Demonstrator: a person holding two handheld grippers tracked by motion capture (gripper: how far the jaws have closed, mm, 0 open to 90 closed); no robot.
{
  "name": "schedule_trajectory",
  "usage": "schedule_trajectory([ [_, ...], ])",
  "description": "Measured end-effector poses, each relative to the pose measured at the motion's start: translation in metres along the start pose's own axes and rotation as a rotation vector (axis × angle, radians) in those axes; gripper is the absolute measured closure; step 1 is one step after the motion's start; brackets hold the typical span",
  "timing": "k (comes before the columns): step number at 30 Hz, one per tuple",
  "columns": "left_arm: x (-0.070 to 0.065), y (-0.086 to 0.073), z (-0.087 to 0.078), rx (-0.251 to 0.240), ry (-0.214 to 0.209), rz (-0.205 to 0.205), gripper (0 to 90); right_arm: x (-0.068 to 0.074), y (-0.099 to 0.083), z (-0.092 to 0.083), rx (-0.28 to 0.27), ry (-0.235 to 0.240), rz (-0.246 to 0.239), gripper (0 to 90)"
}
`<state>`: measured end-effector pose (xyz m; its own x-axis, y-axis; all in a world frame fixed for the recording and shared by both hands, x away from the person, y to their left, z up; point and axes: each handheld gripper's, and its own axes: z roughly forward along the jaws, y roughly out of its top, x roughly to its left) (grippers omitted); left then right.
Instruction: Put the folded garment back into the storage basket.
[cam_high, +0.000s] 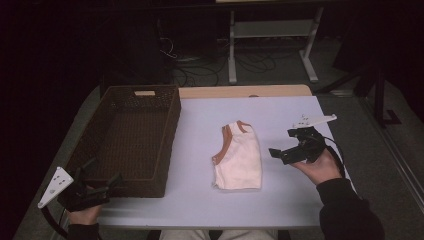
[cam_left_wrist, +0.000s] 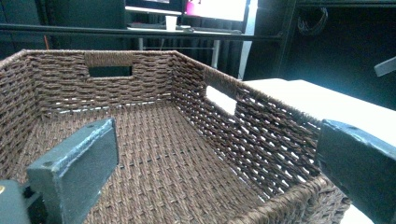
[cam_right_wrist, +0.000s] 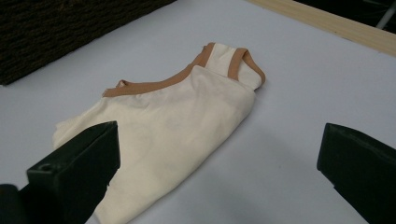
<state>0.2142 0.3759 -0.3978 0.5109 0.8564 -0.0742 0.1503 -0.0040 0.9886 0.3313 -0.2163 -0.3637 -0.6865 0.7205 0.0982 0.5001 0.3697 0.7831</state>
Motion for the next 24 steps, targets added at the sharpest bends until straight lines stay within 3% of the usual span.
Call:
schedule_trajectory([
  [24, 0.0, 0.0, 0.001, -0.001, -0.006, 0.001, 0.0, -0.011, -0.001, 0.042, 0.138, 0.012, 0.039, 0.0],
])
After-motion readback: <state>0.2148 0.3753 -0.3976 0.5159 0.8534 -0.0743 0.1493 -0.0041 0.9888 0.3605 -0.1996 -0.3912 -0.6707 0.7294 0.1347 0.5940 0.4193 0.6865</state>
